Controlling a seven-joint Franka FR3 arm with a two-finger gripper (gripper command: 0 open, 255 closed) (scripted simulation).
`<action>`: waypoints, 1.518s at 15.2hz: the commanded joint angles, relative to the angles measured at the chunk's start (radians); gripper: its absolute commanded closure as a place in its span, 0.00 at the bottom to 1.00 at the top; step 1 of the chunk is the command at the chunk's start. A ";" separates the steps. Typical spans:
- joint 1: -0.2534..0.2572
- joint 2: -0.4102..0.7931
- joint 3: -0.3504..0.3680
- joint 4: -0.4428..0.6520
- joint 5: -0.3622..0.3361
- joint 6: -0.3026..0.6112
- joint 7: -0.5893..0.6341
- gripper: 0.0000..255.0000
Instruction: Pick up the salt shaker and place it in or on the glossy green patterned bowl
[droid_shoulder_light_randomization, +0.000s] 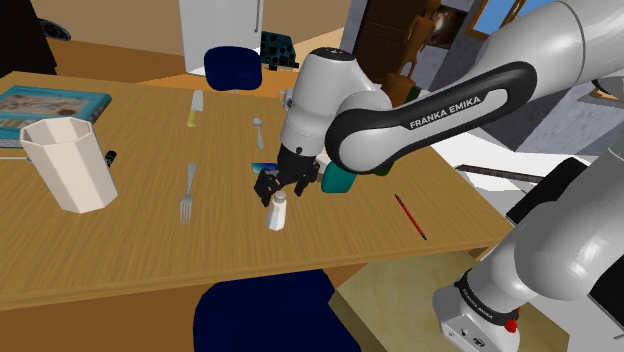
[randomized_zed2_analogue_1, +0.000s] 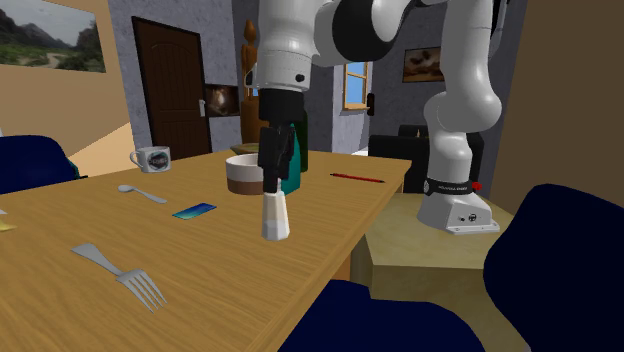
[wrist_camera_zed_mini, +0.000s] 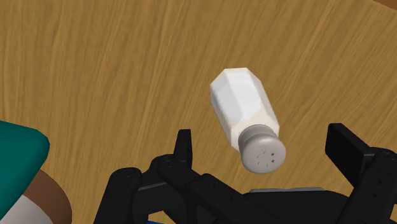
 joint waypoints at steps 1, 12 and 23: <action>0.000 0.000 0.000 0.000 0.000 0.000 0.000 0.00; 0.000 -0.009 0.000 0.005 0.007 -0.013 -0.005 1.00; -0.004 -0.089 -0.005 0.082 0.061 -0.158 -0.043 1.00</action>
